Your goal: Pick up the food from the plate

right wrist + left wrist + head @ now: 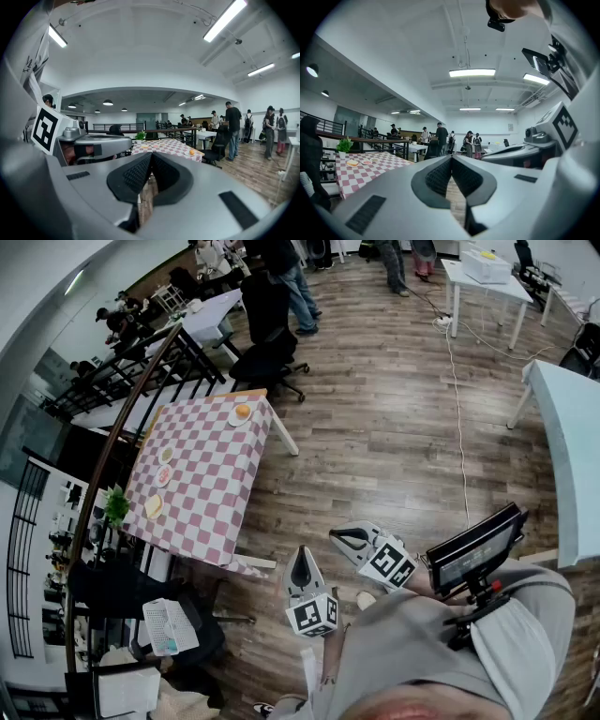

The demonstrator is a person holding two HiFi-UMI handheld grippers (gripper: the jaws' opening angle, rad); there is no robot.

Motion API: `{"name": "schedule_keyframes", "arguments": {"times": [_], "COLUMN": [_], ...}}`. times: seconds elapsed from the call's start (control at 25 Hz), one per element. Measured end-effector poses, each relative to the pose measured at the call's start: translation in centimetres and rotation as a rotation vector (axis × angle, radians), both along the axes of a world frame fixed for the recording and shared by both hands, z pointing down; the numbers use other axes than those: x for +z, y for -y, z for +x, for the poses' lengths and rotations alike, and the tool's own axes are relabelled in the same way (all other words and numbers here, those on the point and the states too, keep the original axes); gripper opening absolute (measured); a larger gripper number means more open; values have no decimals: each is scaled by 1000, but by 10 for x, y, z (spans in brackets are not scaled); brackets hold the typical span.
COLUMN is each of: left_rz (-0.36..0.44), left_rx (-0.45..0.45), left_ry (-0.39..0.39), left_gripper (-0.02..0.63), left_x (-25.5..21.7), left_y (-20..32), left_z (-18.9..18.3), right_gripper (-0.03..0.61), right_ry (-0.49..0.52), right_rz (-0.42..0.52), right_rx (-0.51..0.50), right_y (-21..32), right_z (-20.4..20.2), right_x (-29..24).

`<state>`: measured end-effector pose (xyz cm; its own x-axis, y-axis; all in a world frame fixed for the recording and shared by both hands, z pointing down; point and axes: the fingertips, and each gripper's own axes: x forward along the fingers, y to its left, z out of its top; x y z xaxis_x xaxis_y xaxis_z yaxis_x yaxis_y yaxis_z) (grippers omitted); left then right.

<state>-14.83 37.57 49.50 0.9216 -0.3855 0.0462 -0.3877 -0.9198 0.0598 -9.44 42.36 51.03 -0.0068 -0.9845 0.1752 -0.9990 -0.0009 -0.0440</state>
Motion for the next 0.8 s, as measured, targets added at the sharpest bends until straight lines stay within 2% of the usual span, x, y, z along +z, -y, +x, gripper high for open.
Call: {"name": "schedule_keyframes", "arguments": {"times": [0.12, 0.4, 0.68, 0.8], "left_rz": [20, 42, 35, 24], "left_rx": [-6, -45, -163, -195], "left_ry": [4, 29, 74, 89], "left_gripper": [8, 8, 8, 8], "left_x": [-9, -19, 3, 15], "left_y": [-12, -15, -12, -18], "left_z": [-3, -1, -14, -18], "right_gripper": [15, 15, 15, 15], "right_ry": [5, 12, 60, 56], "right_rz": [18, 45, 20, -6], "right_rx": [-31, -15, -159, -168], "right_y": [-8, -15, -11, -13], "right_z": [-8, 17, 7, 11], "right_x": [-7, -17, 9, 26]}}
